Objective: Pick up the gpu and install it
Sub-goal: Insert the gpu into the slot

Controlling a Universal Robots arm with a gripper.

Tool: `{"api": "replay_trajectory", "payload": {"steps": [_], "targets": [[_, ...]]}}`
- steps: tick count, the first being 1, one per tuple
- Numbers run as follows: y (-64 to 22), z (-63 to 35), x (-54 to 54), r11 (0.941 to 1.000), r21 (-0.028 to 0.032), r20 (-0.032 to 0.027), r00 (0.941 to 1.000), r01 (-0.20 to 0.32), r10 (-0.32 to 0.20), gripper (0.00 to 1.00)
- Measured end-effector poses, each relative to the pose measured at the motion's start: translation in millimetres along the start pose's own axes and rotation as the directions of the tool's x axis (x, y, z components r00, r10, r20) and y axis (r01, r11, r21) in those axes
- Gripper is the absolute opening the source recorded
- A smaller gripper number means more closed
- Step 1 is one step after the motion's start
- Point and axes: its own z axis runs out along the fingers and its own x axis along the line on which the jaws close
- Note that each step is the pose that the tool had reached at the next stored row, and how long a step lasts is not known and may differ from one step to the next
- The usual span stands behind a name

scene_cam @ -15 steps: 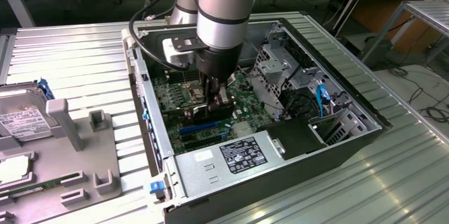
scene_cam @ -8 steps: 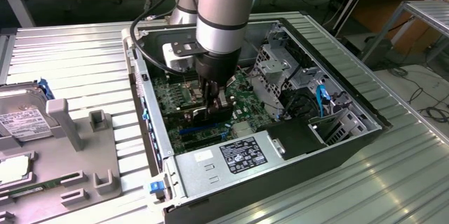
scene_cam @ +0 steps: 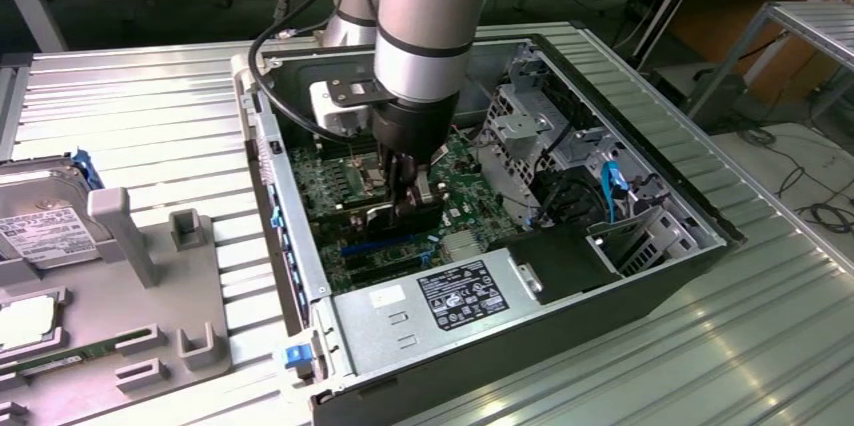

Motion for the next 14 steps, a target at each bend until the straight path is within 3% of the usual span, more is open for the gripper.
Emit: {"api": "replay_trajectory", "payload": {"steps": [3,4,10,12,14], "targets": [[-0.1,0.1,0.2,1.0,-0.001,-0.0003,1.0,0.0,0.0,0.27],[0.0,0.3,0.4,1.0,-0.0043,-0.0004,1.0,0.0,0.0,0.27],[0.0,1.8,0.4,1.0,-0.0053,-0.0005,1.0,0.0,0.0,0.27],[-0.3,2.1,0.3,0.9996,-0.0269,-0.0008,1.0,0.001,-0.001,0.27],[-0.1,1.9,0.3,0.9991,-0.0431,-0.0016,1.0,0.001,-0.001,0.27]]}}
